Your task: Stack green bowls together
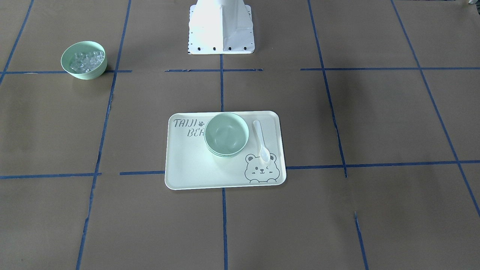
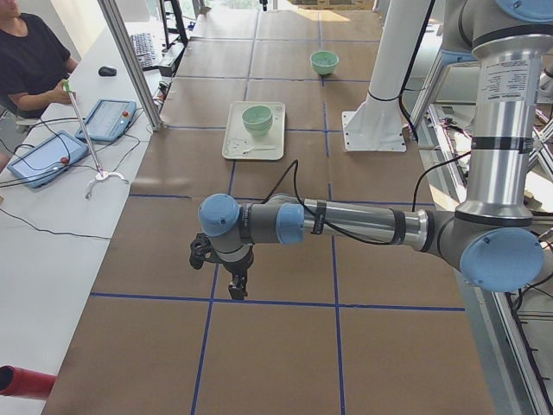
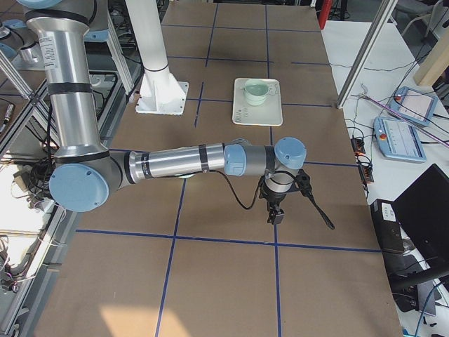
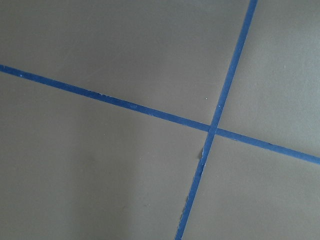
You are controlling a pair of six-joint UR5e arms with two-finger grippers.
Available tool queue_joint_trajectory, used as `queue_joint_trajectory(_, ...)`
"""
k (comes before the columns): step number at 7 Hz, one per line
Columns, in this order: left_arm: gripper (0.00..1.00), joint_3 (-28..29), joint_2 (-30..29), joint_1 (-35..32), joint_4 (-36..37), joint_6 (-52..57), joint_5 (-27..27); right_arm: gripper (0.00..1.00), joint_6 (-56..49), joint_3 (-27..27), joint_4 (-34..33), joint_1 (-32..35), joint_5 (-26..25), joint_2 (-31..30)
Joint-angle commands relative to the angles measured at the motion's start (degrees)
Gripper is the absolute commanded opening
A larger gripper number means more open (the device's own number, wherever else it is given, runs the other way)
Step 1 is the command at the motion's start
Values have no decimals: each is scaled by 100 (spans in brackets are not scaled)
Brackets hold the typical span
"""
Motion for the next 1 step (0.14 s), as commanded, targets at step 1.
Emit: queue_joint_trajectory(1, 100, -100, -221, -9, -14, -67, -26, 100, 1, 2, 9, -2, -18, 0)
